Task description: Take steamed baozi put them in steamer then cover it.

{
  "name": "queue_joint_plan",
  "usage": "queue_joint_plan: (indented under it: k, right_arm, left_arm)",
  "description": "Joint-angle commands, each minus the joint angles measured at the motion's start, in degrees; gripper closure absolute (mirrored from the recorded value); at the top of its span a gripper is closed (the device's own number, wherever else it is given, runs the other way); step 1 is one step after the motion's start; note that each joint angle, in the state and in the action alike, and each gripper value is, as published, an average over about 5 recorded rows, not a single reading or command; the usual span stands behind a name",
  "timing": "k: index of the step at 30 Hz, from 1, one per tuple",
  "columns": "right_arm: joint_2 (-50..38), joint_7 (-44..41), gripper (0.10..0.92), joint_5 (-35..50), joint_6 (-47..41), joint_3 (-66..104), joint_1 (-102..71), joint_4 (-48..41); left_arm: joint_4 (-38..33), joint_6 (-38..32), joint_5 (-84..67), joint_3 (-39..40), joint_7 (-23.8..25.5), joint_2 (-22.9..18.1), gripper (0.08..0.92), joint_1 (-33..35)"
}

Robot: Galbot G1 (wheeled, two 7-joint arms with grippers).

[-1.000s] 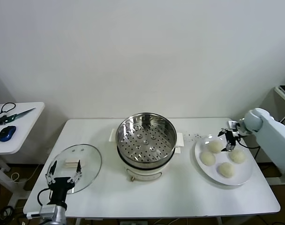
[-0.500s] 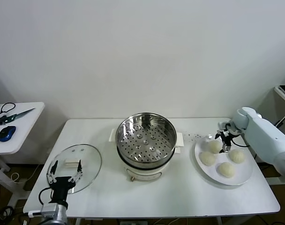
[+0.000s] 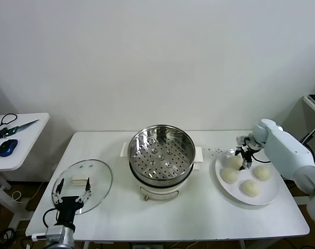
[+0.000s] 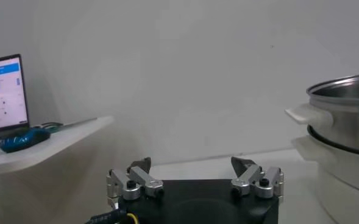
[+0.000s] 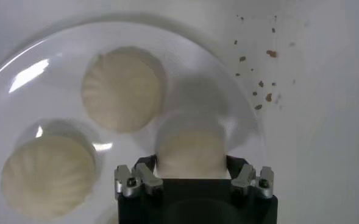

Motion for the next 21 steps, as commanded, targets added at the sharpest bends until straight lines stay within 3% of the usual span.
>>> queue_joint_plan:
  k: [1,8,16,21]
  right_arm:
    - [0.3,-0.2,0.328,-0.6,0.2,0.4,0.3,-0.2]
    - [-1.9,-1.6,0.338,2.7,2.3,-3.4,4.8,3.9]
    - [-3.5,-4.9,0.338,12.5,6.8,-22.1,21.9,15.1]
    - [-0.5,-5.2,0.338,13.6,11.2,-30.7,32.8,22.4]
  left_arm:
    - [-0.2,0.0,0.0,0.0,0.0,0.0,0.177,0.1]
    - [-0.5,-0.1,0.0,0.0,0.1,0.0,0.177,0.8]
    - [-1.4,0.1,-0.1,0.1,0.4,0.0,0.177,1.6]
    - [-1.8,0.2,-0.1,0.3,0.5,0.0,0.177,2.1]
